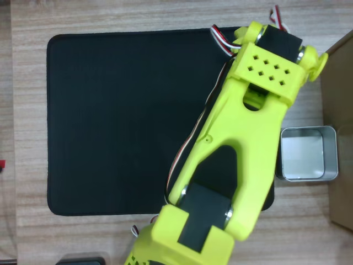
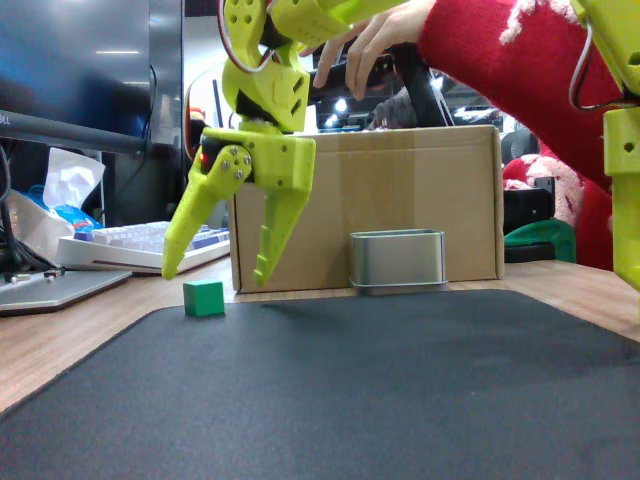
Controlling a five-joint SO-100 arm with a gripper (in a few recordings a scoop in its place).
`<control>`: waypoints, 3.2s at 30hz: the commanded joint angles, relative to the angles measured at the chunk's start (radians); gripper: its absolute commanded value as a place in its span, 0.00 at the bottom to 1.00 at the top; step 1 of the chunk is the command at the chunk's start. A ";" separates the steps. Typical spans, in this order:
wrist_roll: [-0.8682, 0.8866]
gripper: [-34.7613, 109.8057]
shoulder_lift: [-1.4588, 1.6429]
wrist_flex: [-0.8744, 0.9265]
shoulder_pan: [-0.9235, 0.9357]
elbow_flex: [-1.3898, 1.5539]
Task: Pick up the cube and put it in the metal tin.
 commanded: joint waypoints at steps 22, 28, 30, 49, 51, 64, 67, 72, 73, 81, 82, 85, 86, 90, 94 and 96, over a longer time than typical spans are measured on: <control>0.239 0.24 0.175 -0.080 -0.014 0.095; 0.347 0.24 0.566 -0.302 0.049 0.414; 0.348 0.24 0.650 -0.339 0.058 0.482; -0.249 0.24 1.290 -0.541 0.396 1.147; -0.298 0.24 1.255 -0.609 0.442 1.200; -0.405 0.33 1.207 -0.629 0.477 1.224; -0.403 0.41 1.215 -0.629 0.474 1.233; -0.198 0.41 1.236 -0.626 0.428 1.198; -0.066 0.41 1.255 -0.626 0.408 1.181; 0.261 0.41 1.519 -0.686 0.192 1.273; 0.284 0.41 1.545 -0.689 0.147 1.273; 0.436 0.41 1.641 -0.703 -0.006 1.301; 0.480 0.41 1.672 -0.703 -0.055 1.318; 0.683 0.41 1.763 -0.703 -0.253 1.402; 0.732 0.38 1.893 -0.706 -0.373 1.537; 0.735 0.34 1.980 -0.660 -0.391 1.601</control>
